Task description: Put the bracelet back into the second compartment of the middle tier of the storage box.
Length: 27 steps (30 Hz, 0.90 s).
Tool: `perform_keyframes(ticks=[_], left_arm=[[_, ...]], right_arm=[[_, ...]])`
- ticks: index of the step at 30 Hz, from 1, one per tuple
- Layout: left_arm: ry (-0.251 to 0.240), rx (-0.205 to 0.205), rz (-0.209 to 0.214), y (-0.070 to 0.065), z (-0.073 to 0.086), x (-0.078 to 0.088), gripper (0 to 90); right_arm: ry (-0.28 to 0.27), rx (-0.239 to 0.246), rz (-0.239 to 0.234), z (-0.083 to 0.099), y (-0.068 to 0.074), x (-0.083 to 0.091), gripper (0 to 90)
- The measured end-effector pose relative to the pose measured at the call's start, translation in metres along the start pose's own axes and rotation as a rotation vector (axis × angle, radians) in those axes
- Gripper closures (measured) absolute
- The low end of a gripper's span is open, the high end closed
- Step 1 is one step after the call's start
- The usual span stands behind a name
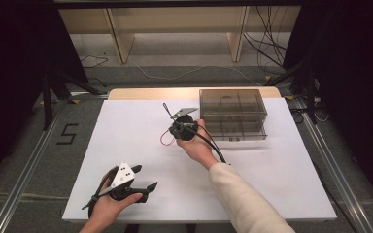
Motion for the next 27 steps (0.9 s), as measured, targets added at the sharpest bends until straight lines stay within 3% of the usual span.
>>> perform_keyframes(ticks=[27], left_arm=[[-0.001,0.001,-0.001,0.000,0.000,0.000,18.7]], right_arm=[[-0.021,-0.027,0.010,0.009,-0.014,0.021,88.7]])
Point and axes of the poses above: each handheld gripper's, and its own axes: x roughly backward along the jaws, z roughly out of its underside, y roughly to its left, the point moved 7 cm from there along -x, roughly forward along the jaws, and after that the axes turned 15 degrees about y, right-handed, at the moved point
